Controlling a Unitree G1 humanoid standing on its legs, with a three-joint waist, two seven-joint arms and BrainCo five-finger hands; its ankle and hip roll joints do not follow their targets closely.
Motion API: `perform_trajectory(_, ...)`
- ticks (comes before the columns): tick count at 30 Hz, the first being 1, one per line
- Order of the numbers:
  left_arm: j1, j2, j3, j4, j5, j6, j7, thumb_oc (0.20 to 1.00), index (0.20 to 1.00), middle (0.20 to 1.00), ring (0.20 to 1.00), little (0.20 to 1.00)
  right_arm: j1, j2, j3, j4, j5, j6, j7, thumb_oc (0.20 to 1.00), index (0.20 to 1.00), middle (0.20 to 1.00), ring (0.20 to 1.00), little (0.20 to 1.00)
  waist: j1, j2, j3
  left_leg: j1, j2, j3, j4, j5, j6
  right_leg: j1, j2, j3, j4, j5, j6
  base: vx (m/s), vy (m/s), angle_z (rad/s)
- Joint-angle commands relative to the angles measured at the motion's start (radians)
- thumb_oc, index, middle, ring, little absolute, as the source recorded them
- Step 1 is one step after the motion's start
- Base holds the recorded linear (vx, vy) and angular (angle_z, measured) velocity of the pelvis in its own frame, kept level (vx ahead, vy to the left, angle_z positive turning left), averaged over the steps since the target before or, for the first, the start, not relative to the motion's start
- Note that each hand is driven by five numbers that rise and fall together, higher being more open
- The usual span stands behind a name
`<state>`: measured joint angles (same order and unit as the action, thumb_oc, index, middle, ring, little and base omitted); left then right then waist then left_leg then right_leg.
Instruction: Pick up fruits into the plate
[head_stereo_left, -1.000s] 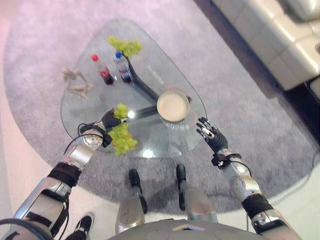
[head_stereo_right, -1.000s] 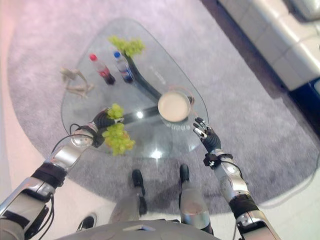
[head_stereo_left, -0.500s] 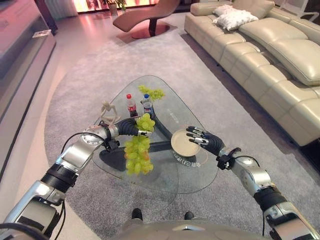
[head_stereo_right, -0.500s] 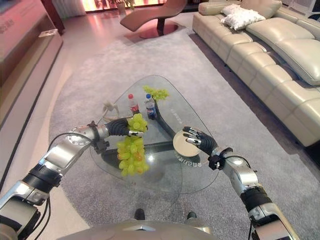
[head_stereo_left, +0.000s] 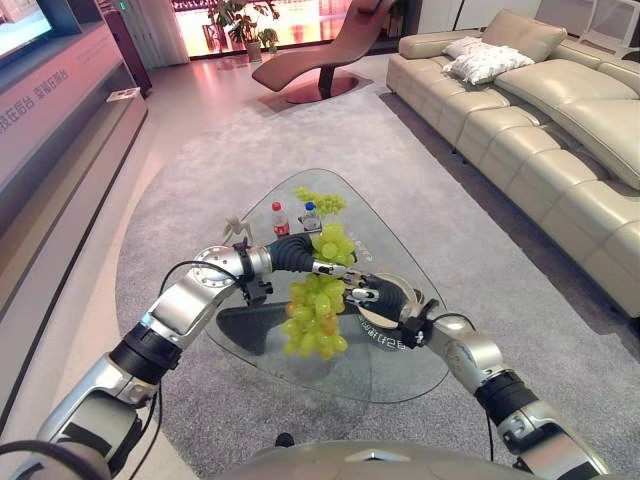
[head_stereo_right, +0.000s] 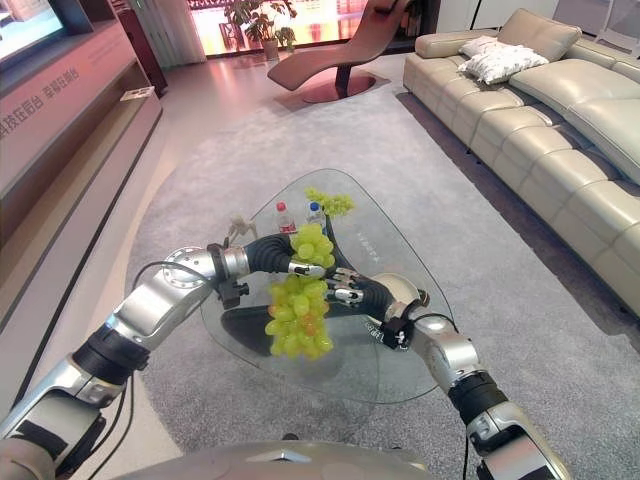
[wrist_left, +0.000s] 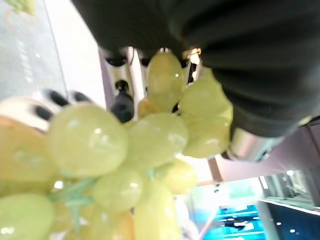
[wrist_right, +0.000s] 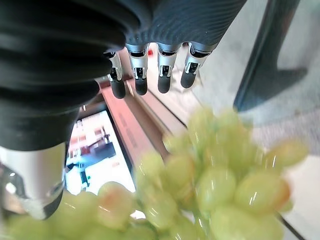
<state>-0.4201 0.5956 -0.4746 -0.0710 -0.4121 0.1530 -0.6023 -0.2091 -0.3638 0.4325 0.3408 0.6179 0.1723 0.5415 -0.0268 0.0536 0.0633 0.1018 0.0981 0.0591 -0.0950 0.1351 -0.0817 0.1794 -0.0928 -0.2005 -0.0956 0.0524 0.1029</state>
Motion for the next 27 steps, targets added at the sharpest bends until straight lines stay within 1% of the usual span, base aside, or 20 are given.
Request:
perform_trajectory(1, -0.148, -0.018, -0.006, -0.011, -0.084, -0.022, 0.034, 0.2, 0.2, 0.2, 0.2, 0.2, -0.074, 0.056, 0.032, -0.074, 0.088, -0.019, 0.042, 1.0, 1.0, 1.0, 1.0, 1.0, 0.015, -0.035, -0.014, 0.073, -0.051, 0.042, 0.008, -0.136, 0.019, 0.015, -0.027, -0.022, 0.008, -0.007, 0.021, -0.01, 0.016, 0.05)
perform_trajectory(6, -0.144, -0.05, -0.003, -0.026, -0.09, -0.003, 0.048, 0.2, 0.2, 0.2, 0.2, 0.2, -0.055, 0.094, 0.059, -0.103, 0.103, -0.002, 0.051, 1.0, 1.0, 1.0, 1.0, 1.0, 0.012, -0.034, -0.01, 0.072, -0.051, 0.042, 0.008, -0.138, 0.021, 0.012, -0.03, -0.021, 0.008, -0.007, 0.021, 0.0, 0.0, 0.0)
perform_trajectory(12, -0.139, -0.068, -0.007, -0.03, -0.076, 0.009, 0.058, 0.2, 0.2, 0.2, 0.2, 0.2, -0.036, 0.115, 0.095, -0.139, 0.14, 0.015, 0.08, 1.0, 1.0, 1.0, 1.0, 1.0, 0.009, -0.036, -0.006, 0.072, -0.051, 0.046, 0.008, -0.138, 0.023, 0.009, -0.031, -0.018, 0.008, -0.006, 0.022, 0.0, 0.0, 0.0)
perform_trajectory(17, -0.125, -0.066, -0.002, -0.034, -0.065, 0.016, 0.061, 0.2, 0.2, 0.2, 0.2, 0.2, -0.021, 0.126, 0.108, -0.177, 0.232, 0.044, 0.121, 1.0, 1.0, 1.0, 1.0, 1.0, 0.008, -0.038, -0.001, 0.069, -0.051, 0.049, 0.008, -0.136, 0.025, 0.005, -0.03, -0.013, 0.008, -0.006, 0.022, 0.0, 0.0, 0.0)
perform_trajectory(27, -0.101, -0.063, 0.015, -0.031, -0.073, 0.014, 0.061, 0.2, 0.2, 0.2, 0.2, 0.2, 0.001, 0.147, 0.12, -0.223, 0.333, 0.033, 0.172, 1.0, 1.0, 1.0, 1.0, 1.0, 0.013, -0.041, 0.008, 0.067, -0.051, 0.047, 0.008, -0.135, 0.027, 0.004, -0.029, -0.012, 0.008, -0.007, 0.022, 0.0, 0.0, 0.0)
